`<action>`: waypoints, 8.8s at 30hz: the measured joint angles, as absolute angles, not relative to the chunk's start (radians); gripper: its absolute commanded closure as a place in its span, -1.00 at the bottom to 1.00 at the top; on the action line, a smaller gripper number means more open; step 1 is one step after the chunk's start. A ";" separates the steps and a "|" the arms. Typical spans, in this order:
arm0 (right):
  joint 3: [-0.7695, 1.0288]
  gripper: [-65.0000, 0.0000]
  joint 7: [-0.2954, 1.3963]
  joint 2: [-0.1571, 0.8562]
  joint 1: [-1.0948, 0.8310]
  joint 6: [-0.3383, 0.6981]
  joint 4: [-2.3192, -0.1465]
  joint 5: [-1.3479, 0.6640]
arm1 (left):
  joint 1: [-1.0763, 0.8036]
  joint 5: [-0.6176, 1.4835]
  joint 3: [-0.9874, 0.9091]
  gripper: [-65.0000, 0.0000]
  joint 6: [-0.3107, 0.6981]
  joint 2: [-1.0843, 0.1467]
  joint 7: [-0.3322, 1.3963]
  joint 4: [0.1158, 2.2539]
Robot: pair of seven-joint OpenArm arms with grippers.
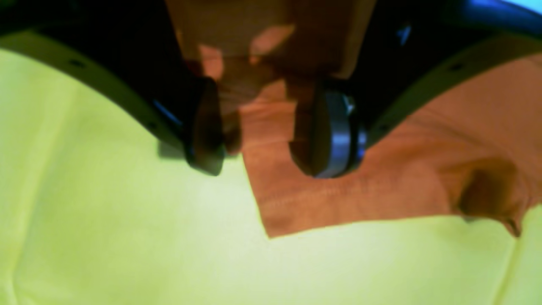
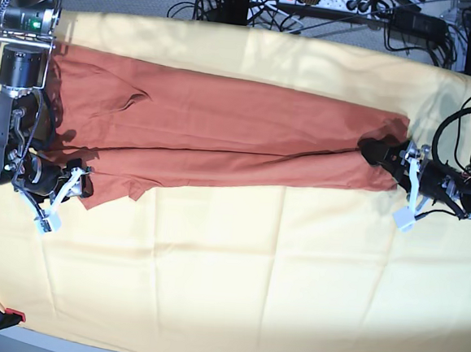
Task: Fold the T-shirt properly
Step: 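Lift the hem edge with both grippers and fold it over the shoulder edge, then lower the folded edge and open both grippers, then reposition both grippers at the ends of the folded strip, then grasp the strip end with the left gripper and fold it toward the middle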
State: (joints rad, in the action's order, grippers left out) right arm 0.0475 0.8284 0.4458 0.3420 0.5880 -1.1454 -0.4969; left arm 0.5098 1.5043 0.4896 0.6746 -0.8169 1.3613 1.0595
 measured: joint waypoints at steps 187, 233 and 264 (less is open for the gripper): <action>0.188 1.00 0.920 0.476 -0.260 0.622 -1.774 -0.690 | 0.160 1.459 -0.295 1.00 0.586 -0.582 1.404 1.344; 0.188 1.00 0.919 0.476 -0.260 0.633 -1.774 -0.689 | 0.081 1.414 -0.163 0.90 0.689 -0.072 1.392 1.427; 0.188 1.00 0.920 0.476 -0.257 0.671 -1.773 -0.690 | 0.046 1.459 -0.171 1.00 0.690 -0.056 1.395 1.413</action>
State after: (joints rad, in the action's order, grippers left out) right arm 0.1879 0.9195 0.4755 -0.2573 0.6712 -1.7733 -0.6895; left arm 0.0460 1.4590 -0.1715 0.6899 -0.0555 1.3949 1.4128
